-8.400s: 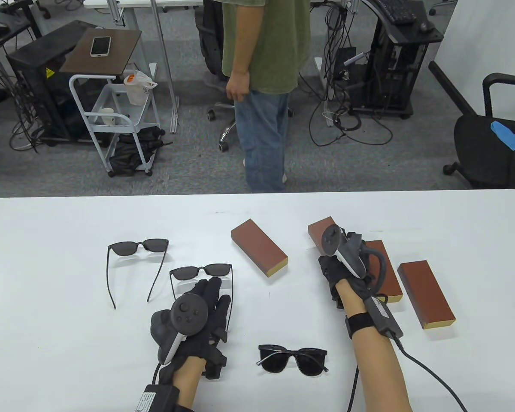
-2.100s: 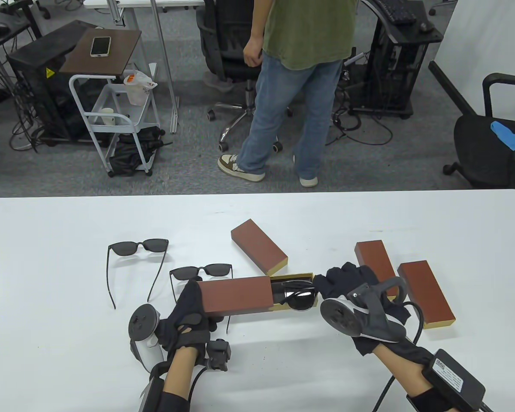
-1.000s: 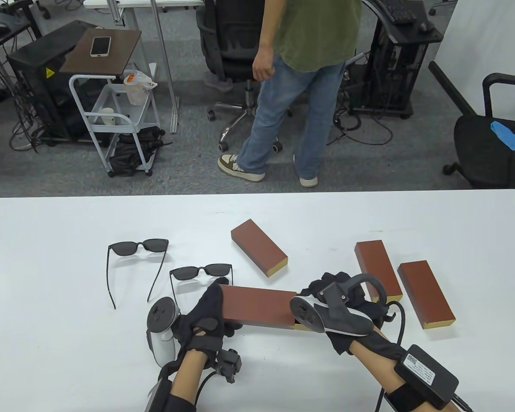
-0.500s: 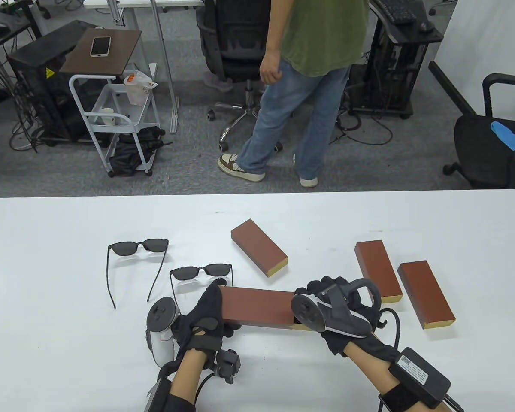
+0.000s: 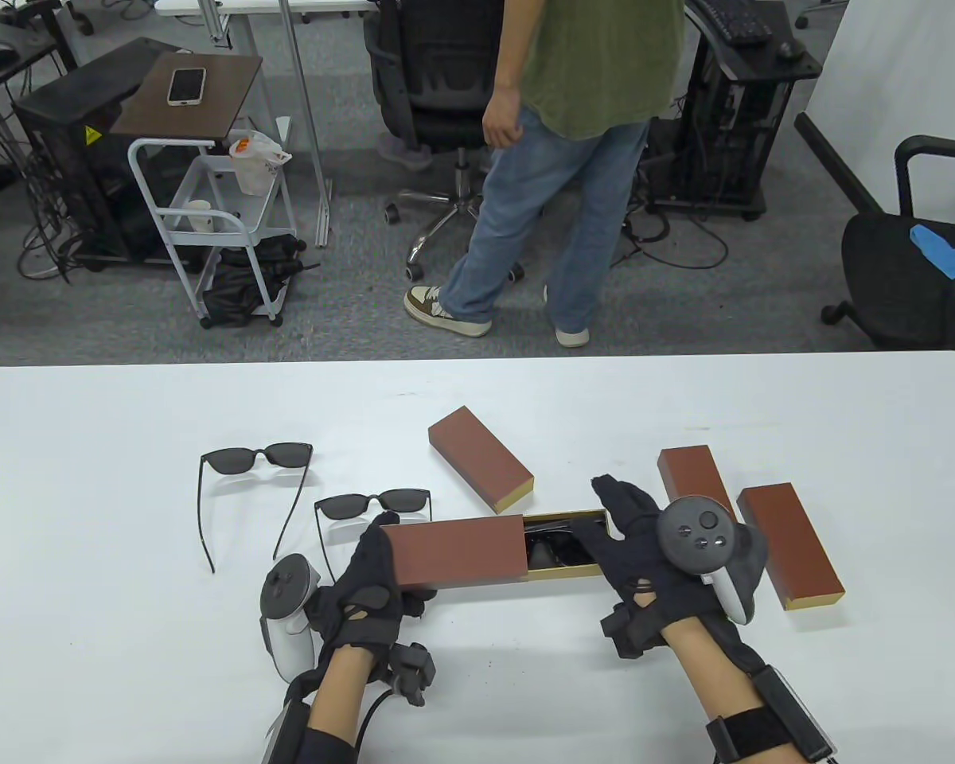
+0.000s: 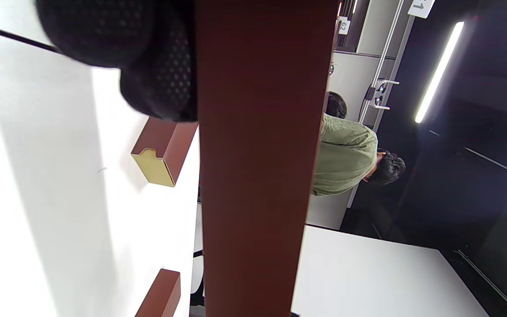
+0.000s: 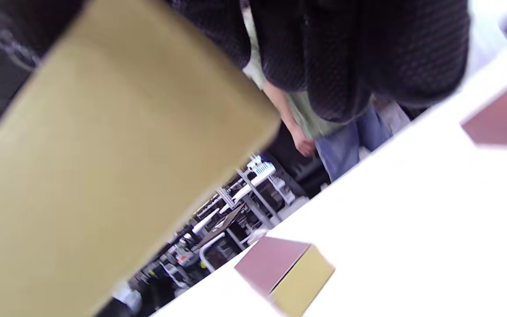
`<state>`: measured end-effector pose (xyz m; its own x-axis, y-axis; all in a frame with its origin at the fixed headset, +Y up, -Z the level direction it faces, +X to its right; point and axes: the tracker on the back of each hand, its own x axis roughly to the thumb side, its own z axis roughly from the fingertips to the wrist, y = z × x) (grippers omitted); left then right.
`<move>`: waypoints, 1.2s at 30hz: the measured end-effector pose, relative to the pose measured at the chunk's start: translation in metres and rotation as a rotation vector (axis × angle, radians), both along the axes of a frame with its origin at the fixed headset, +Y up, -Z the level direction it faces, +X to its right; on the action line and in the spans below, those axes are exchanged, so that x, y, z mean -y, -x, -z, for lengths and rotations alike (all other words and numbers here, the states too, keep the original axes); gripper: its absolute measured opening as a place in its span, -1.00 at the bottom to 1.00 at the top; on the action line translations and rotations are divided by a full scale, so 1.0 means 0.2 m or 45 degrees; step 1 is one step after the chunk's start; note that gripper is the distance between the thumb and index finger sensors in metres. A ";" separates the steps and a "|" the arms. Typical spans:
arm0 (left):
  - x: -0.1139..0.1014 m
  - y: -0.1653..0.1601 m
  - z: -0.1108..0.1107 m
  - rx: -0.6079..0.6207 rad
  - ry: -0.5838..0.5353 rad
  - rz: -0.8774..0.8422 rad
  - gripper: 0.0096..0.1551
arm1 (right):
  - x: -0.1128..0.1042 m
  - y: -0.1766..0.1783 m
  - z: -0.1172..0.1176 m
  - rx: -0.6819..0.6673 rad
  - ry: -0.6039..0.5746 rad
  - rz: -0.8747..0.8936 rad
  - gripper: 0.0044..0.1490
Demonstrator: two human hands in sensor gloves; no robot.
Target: Slide to open storage boxes and store sunglasses
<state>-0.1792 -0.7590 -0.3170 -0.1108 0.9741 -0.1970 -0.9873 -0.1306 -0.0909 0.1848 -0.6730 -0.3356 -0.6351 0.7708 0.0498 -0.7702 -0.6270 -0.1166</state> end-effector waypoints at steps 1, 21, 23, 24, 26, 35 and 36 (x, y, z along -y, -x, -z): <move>0.00 -0.01 0.00 0.007 -0.002 -0.001 -0.11 | 0.05 -0.02 0.01 -0.022 0.044 0.160 -0.13; 0.00 -0.07 0.00 0.032 -0.023 0.082 -0.11 | 0.23 -0.11 -0.05 0.178 -0.029 0.398 -0.43; 0.00 -0.07 -0.01 0.026 -0.026 0.087 -0.11 | 0.22 -0.11 -0.06 0.196 -0.059 0.383 -0.44; 0.00 -0.07 -0.01 0.023 -0.026 0.084 -0.11 | 0.22 -0.10 -0.06 0.187 -0.063 0.393 -0.44; 0.00 -0.07 -0.01 0.014 -0.027 0.068 -0.11 | 0.23 -0.09 -0.06 0.137 -0.077 0.438 -0.40; -0.01 -0.10 -0.04 -0.032 0.047 0.052 -0.12 | 0.28 -0.02 -0.04 -0.254 0.017 0.810 0.07; -0.01 -0.11 -0.03 0.009 0.040 0.031 -0.12 | 0.28 -0.01 -0.04 -0.305 0.035 0.806 0.09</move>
